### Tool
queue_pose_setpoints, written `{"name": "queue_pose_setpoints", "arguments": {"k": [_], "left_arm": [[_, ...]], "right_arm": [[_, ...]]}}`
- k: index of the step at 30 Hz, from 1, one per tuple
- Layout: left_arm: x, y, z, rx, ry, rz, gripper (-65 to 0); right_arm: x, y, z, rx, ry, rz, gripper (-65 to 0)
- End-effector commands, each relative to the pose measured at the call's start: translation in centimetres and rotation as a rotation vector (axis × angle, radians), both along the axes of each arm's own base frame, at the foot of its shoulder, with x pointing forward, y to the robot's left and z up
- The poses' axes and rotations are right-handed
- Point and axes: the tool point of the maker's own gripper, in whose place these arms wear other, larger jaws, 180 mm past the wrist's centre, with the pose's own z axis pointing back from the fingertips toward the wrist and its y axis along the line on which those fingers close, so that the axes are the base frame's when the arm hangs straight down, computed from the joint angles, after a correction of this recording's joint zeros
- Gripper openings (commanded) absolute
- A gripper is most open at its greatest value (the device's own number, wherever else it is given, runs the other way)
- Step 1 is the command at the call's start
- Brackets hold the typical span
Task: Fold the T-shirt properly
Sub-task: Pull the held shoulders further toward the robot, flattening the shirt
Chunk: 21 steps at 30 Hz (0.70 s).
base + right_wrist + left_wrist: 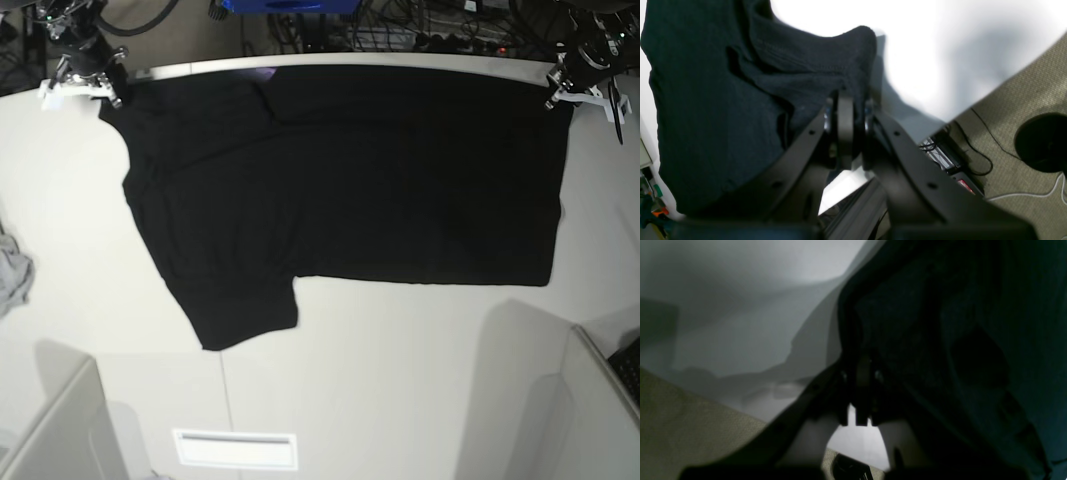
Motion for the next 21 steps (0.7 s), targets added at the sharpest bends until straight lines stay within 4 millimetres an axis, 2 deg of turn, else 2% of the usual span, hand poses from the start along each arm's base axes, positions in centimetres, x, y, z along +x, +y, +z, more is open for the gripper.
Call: {"name": "queue_pose_setpoints", "arguments": {"k": [1, 7, 14, 21], "left_arm": [[0.0, 0.9, 0.9, 0.039, -0.019, -0.006, -65.0], [-1.4, 0.4, 0.3, 0.024, 0.009, 0.005, -65.0], [-1.6, 0.4, 0.3, 0.021, 0.010, 0.016, -65.0], [-1.9, 0.6, 0.3, 0.023, 0.013, 0.024, -65.0]], "right_arm": [[0.5, -0.8, 0.9, -0.035, -0.032, -0.002, -65.0], [0.5, -0.8, 0.9, -0.035, -0.032, -0.002, -65.0], [0.4, -0.2, 0.7, -0.006, -0.013, 0.021, -65.0], [0.1, -0.5, 0.7, -0.010, -0.010, 0.011, -65.0]]}}
